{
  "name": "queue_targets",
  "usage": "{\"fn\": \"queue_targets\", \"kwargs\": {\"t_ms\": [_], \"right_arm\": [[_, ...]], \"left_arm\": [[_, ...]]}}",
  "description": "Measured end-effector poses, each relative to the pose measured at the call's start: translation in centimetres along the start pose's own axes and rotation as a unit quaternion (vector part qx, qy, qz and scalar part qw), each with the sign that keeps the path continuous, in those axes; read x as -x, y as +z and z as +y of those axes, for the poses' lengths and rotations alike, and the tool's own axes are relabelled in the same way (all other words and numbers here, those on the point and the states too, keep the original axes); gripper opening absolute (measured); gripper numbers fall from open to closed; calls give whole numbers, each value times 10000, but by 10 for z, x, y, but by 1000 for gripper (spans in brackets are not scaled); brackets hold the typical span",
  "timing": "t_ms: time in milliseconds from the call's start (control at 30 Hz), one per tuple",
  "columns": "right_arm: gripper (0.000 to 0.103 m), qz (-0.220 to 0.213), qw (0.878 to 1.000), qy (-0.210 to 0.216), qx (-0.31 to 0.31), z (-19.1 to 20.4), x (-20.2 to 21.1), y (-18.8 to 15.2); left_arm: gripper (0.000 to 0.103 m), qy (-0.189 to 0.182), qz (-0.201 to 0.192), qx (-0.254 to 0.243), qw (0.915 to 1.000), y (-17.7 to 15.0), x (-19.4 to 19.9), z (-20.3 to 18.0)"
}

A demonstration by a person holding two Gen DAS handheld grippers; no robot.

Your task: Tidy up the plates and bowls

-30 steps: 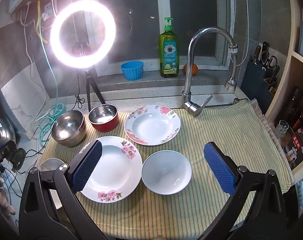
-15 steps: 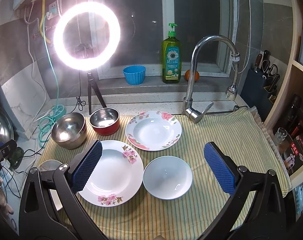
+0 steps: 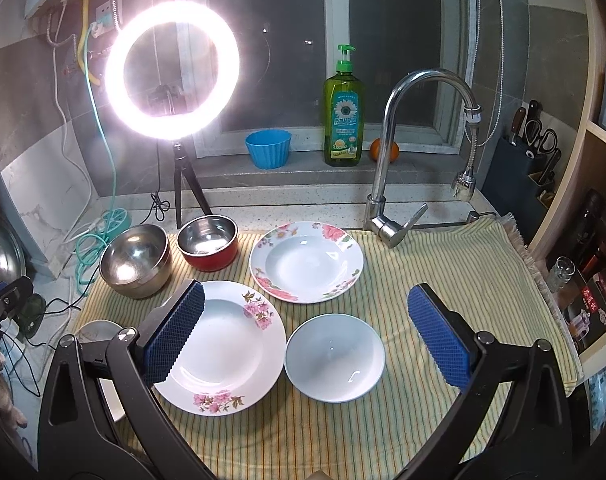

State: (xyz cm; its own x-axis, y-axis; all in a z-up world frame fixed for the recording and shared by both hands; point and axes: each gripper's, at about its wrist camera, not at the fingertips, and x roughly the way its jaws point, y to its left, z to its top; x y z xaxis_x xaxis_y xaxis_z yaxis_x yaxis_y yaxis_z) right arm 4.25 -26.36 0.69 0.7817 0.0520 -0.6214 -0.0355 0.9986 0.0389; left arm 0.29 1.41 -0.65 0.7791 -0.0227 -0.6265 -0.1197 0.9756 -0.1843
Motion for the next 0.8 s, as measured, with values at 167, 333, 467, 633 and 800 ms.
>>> {"fn": "queue_targets", "kwargs": {"t_ms": [167, 333, 467, 633, 800], "right_arm": [[103, 42, 10000, 4, 6, 0, -2, 3], [103, 64, 10000, 4, 2, 0, -5, 1], [103, 76, 10000, 7, 10, 1, -6, 1], [103, 68, 10000, 6, -2, 1, -7, -1], [103, 63, 10000, 11, 8, 2, -8, 0]], "left_arm": [[102, -18, 29, -19, 10000, 2, -3, -2], [102, -30, 41, -18, 10000, 4, -5, -2], [102, -35, 41, -14, 10000, 2, -5, -2], [102, -29, 38, -13, 10000, 2, -6, -2], [102, -16, 30, 6, 10000, 3, -7, -2]]}}
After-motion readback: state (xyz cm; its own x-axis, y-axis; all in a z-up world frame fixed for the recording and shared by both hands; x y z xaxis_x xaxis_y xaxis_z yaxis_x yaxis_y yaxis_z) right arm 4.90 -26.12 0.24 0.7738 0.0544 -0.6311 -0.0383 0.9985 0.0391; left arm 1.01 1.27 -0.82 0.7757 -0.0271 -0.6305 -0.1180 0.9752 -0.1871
